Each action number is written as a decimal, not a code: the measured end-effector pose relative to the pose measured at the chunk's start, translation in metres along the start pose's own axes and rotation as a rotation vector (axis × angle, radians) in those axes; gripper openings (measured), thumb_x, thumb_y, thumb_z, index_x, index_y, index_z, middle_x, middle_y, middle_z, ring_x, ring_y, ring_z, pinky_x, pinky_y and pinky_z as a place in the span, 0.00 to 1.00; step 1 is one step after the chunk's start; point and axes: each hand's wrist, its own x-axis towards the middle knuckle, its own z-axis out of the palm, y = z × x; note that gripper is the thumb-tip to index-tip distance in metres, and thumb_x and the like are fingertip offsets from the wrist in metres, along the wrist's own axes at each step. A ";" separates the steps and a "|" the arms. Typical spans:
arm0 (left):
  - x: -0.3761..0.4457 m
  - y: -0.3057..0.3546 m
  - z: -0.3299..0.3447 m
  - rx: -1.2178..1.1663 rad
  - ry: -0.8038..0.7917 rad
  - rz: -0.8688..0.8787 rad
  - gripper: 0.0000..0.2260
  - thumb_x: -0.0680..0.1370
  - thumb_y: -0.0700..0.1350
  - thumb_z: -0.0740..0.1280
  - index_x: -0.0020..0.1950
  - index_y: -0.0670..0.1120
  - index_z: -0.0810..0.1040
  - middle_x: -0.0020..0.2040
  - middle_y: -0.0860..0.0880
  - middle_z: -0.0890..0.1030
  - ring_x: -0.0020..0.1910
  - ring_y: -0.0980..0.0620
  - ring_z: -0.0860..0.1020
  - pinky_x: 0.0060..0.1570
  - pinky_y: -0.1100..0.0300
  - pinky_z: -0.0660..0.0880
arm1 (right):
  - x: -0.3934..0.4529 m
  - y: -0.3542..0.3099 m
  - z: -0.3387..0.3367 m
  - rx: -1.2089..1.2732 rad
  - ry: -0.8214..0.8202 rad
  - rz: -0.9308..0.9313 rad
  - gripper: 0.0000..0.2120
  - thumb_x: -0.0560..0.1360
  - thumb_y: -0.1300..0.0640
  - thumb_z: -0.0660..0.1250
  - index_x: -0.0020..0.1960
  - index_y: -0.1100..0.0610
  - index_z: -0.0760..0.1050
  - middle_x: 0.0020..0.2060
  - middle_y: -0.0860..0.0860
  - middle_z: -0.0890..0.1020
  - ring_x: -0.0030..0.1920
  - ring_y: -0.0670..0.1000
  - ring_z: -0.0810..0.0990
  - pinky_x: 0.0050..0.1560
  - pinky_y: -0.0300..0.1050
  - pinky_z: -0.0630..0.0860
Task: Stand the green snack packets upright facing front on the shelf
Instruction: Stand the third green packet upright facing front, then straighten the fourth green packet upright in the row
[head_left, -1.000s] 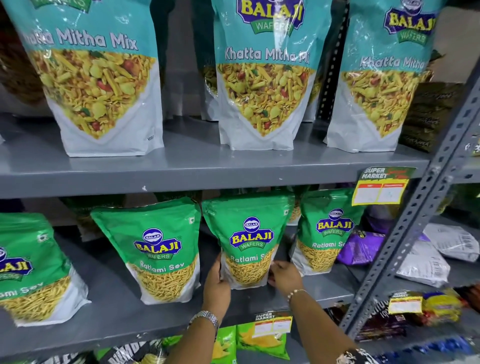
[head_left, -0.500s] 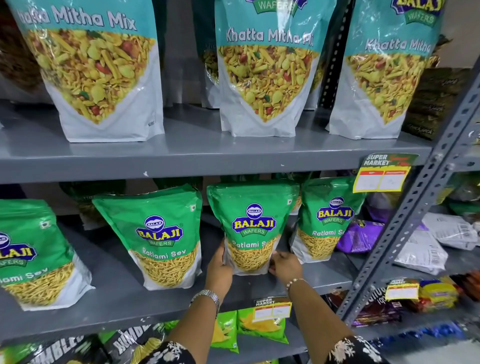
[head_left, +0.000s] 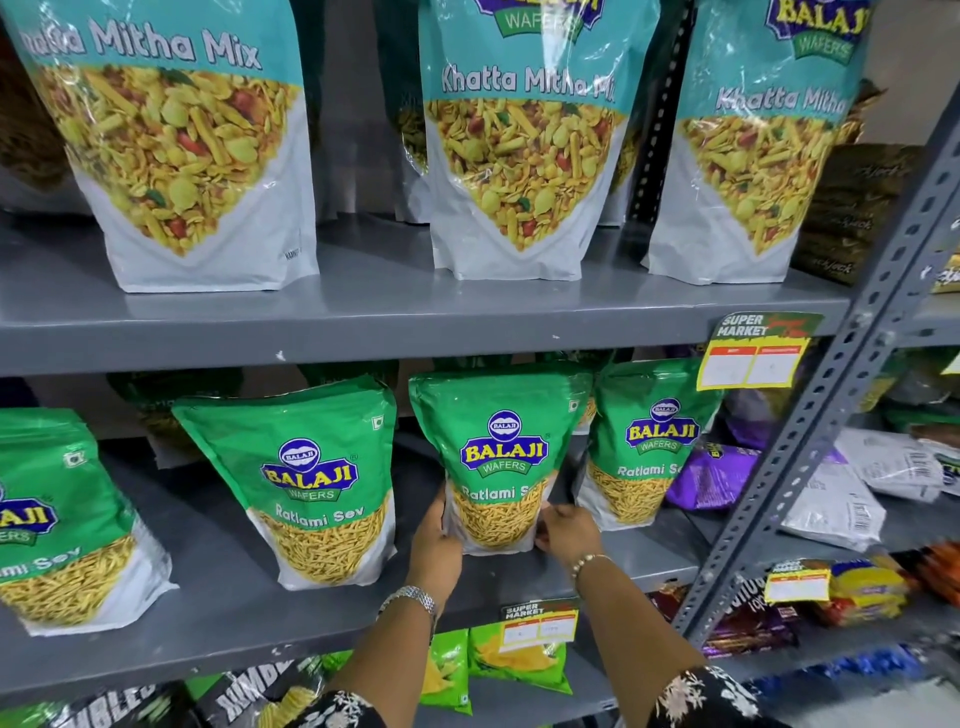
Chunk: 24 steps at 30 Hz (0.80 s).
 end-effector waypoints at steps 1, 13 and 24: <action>0.000 0.000 0.001 0.009 0.006 0.002 0.23 0.79 0.36 0.59 0.73 0.52 0.65 0.69 0.47 0.74 0.62 0.51 0.73 0.62 0.54 0.72 | 0.001 -0.001 0.000 0.017 -0.003 0.004 0.19 0.79 0.58 0.60 0.29 0.58 0.72 0.37 0.61 0.80 0.40 0.59 0.79 0.54 0.61 0.80; -0.010 0.002 -0.001 -0.126 0.192 0.013 0.25 0.76 0.26 0.57 0.72 0.39 0.65 0.68 0.40 0.72 0.66 0.41 0.72 0.66 0.45 0.69 | -0.015 0.007 -0.043 -0.196 0.391 -0.101 0.12 0.75 0.49 0.66 0.43 0.58 0.80 0.40 0.60 0.85 0.41 0.59 0.80 0.40 0.43 0.69; -0.041 -0.009 0.141 0.080 -0.298 -0.142 0.34 0.72 0.27 0.52 0.76 0.47 0.57 0.61 0.49 0.75 0.47 0.52 0.78 0.40 0.61 0.76 | 0.020 0.010 -0.130 -0.221 0.324 -0.032 0.14 0.75 0.66 0.63 0.60 0.66 0.73 0.52 0.65 0.81 0.52 0.65 0.79 0.54 0.52 0.75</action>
